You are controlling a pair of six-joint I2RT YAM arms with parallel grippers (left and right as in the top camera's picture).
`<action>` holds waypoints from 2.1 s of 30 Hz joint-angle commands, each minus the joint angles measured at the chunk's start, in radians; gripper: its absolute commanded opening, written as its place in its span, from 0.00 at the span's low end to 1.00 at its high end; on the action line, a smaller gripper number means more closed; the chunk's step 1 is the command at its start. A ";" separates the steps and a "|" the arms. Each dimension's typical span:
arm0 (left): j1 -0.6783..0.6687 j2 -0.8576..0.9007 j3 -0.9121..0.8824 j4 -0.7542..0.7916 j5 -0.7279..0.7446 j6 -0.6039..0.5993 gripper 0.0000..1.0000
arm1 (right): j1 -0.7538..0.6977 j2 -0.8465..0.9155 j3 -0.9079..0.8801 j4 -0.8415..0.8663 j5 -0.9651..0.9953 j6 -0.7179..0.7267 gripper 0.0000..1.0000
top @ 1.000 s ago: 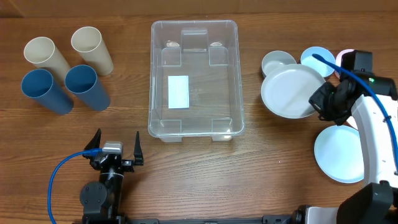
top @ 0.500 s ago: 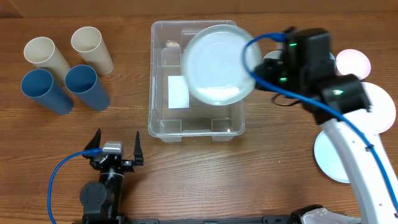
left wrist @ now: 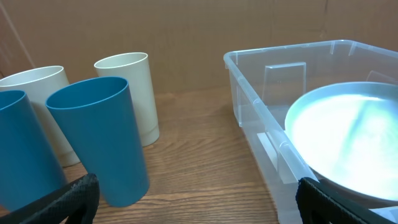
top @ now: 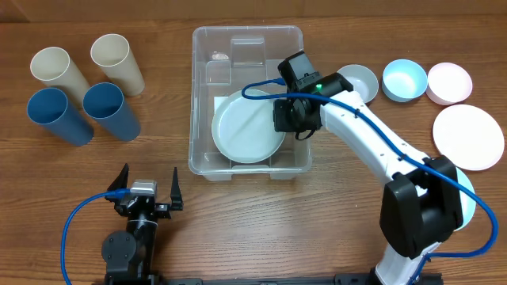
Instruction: Pack container
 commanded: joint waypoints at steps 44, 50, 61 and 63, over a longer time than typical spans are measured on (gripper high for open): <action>0.009 -0.008 -0.003 0.000 0.014 0.002 1.00 | -0.573 0.004 0.774 -0.732 0.109 0.121 0.67; 0.009 -0.008 -0.003 0.000 0.014 0.002 1.00 | -0.953 0.016 0.600 -0.645 0.108 0.185 0.67; 0.009 -0.008 -0.003 0.000 0.014 0.002 1.00 | -1.234 0.021 0.008 -0.254 0.105 0.166 0.67; 0.009 -0.008 -0.003 0.000 0.014 0.002 1.00 | -1.234 0.021 -0.064 -0.169 0.108 0.162 0.67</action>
